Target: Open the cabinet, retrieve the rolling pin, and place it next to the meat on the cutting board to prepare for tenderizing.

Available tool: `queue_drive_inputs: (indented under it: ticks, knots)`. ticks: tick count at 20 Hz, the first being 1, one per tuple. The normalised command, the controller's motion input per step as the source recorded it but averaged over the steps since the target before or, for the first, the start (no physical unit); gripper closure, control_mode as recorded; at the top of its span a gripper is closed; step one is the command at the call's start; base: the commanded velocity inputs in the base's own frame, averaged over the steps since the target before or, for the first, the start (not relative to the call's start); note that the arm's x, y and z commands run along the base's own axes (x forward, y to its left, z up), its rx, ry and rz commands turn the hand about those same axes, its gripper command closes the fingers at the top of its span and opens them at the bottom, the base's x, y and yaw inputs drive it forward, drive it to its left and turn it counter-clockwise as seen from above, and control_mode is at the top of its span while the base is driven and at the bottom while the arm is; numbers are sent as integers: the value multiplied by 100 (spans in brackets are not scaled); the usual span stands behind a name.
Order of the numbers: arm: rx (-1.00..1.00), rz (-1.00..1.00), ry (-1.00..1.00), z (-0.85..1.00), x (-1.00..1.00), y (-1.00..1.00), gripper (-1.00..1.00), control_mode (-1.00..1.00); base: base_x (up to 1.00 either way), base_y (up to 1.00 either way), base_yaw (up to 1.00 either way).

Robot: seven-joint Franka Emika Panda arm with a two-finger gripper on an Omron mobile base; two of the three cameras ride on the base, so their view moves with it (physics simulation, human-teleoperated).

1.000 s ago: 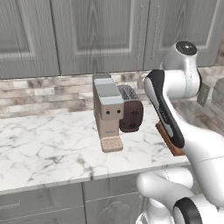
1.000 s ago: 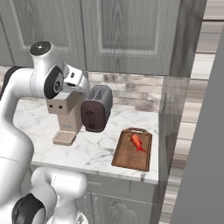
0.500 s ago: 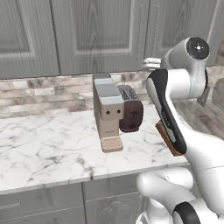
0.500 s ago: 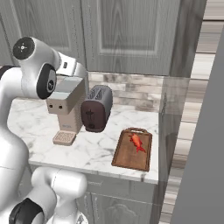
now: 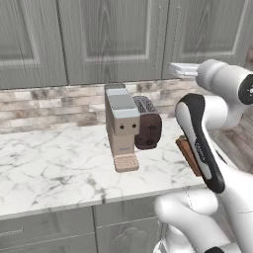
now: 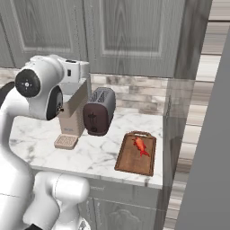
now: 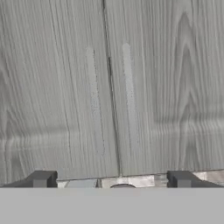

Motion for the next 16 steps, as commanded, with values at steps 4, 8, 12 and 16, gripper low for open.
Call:
queue_drive_inputs:
  ticks: [4, 8, 12, 16]
  knots:
    - [-7, 2, -44, 8, -23, -33, -100, -100, 0, 0, 0]
    - [-4, 0, -31, 8, -2, -28, -100, -100, 0, 0, 0]
    - [-1, -4, -11, 12, 24, -4, -100, -100, 0, 0, 0]
    - [0, 0, 0, 0, 38, 0, -100, -100, 0, 0, 0]
